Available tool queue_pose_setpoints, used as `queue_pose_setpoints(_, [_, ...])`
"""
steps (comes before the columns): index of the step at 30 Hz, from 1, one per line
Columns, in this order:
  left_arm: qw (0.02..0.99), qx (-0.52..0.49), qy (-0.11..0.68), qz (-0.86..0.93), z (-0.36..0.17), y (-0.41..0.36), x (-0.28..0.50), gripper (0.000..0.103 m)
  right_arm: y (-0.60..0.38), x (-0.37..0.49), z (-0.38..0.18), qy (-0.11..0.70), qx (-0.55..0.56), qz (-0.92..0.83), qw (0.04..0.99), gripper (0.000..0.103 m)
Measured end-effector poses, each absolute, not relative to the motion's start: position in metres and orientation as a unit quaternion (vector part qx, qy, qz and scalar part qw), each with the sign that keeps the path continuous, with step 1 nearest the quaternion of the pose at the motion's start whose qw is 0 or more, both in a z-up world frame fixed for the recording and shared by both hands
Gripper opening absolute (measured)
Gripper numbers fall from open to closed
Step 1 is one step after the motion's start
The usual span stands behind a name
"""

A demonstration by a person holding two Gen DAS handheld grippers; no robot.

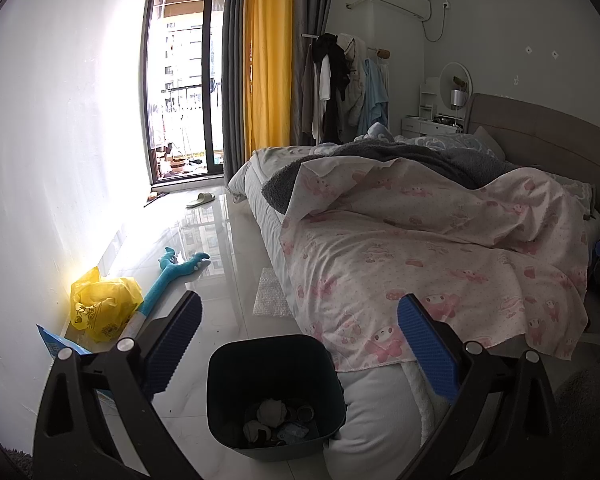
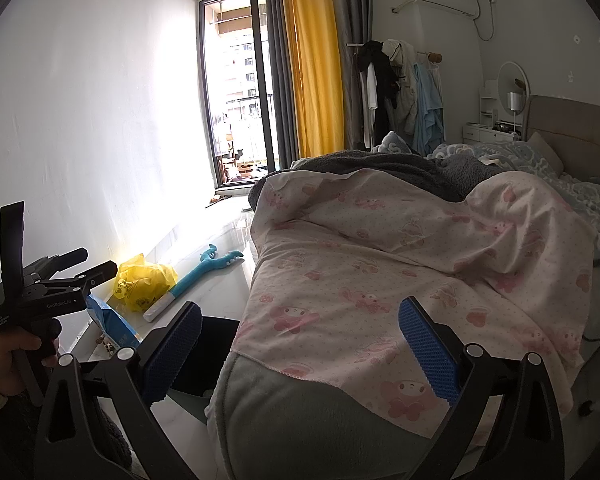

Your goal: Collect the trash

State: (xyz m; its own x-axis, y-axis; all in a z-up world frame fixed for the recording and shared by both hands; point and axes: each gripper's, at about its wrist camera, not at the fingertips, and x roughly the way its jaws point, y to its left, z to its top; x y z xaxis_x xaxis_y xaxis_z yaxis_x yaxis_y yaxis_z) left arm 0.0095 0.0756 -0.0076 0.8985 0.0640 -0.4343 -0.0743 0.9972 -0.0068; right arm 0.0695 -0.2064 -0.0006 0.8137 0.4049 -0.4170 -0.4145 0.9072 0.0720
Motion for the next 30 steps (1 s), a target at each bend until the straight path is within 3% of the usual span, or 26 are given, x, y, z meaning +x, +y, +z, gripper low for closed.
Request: queue_pose_setpoints(30, [0.972, -0.015, 0.23, 0.039, -0.0143, 0.078, 0.0112, 0.1, -0.2066, 0.0696, -0.0005, 0.217, -0.011, 0.215, 0.952, 0.1])
